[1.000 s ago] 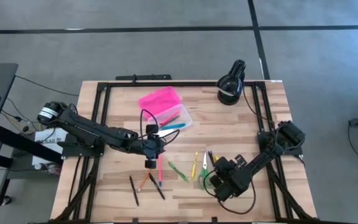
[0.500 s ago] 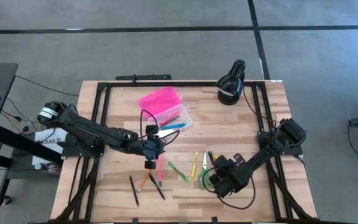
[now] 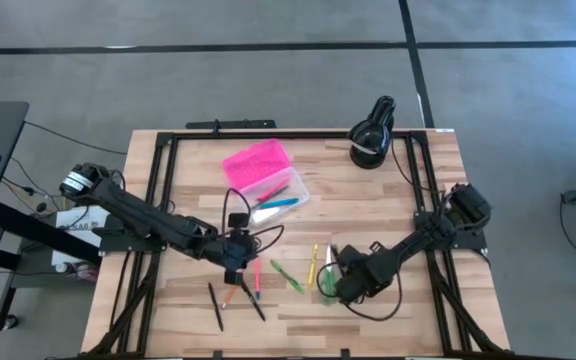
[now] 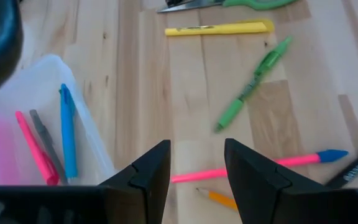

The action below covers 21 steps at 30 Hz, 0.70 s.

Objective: Pick & place school supplies into a supply box
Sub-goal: Put the right yellow pen into the black supply box

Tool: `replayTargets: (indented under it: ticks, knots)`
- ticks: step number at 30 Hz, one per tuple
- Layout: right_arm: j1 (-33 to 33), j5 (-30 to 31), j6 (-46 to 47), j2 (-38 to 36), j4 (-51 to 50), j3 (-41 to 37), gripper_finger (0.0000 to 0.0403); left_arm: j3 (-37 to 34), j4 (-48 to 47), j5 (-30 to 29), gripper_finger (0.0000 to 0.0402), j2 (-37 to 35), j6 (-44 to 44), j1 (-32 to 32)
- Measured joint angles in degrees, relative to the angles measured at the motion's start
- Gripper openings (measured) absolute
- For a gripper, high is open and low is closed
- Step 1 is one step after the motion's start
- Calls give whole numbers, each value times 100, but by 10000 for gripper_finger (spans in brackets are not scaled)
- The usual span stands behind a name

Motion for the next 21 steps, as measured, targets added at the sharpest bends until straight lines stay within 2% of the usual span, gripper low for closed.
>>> replayTargets:
  ticks: [5,11,21]
  knots:
    - [-197,-229,-430,-2,60,-2,38,0,-129,-310,146,-1,-258,-296]
    - [-274,-241,-486,-2,29,-2,22,0,-309,-663,146,0,-530,-619]
    - [-283,-175,-475,2,-12,-2,22,0,-690,-1262,146,0,-947,-889]
